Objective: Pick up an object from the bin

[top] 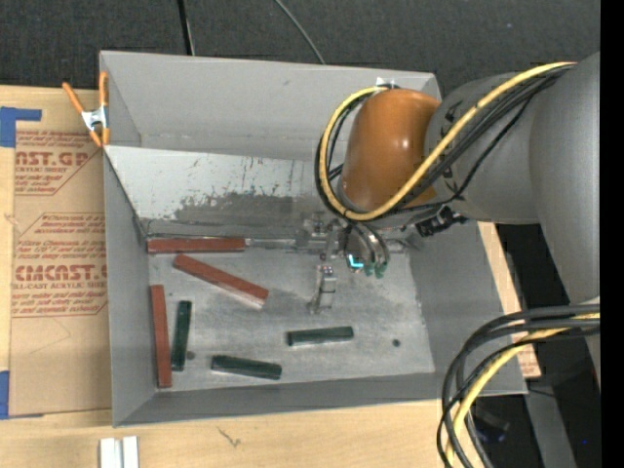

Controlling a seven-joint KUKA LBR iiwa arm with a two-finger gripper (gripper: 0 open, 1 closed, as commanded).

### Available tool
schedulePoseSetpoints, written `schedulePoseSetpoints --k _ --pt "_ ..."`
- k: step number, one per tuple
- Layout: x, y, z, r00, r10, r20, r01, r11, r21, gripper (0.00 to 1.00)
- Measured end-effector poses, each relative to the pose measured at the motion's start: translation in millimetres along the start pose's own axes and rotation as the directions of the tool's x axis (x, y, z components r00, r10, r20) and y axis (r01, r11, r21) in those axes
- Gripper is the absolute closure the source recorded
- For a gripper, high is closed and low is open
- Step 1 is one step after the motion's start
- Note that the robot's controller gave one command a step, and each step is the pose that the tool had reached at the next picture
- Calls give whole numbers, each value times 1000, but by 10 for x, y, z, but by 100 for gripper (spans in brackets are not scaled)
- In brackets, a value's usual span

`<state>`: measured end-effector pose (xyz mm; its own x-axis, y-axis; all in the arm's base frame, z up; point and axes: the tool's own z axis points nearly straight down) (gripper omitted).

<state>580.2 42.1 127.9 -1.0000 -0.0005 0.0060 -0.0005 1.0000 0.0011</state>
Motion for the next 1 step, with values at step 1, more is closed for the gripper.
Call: schedulePoseSetpoints --k 1 --pt "-20 -2 -39 1000 0 7 0 1000 0 0"
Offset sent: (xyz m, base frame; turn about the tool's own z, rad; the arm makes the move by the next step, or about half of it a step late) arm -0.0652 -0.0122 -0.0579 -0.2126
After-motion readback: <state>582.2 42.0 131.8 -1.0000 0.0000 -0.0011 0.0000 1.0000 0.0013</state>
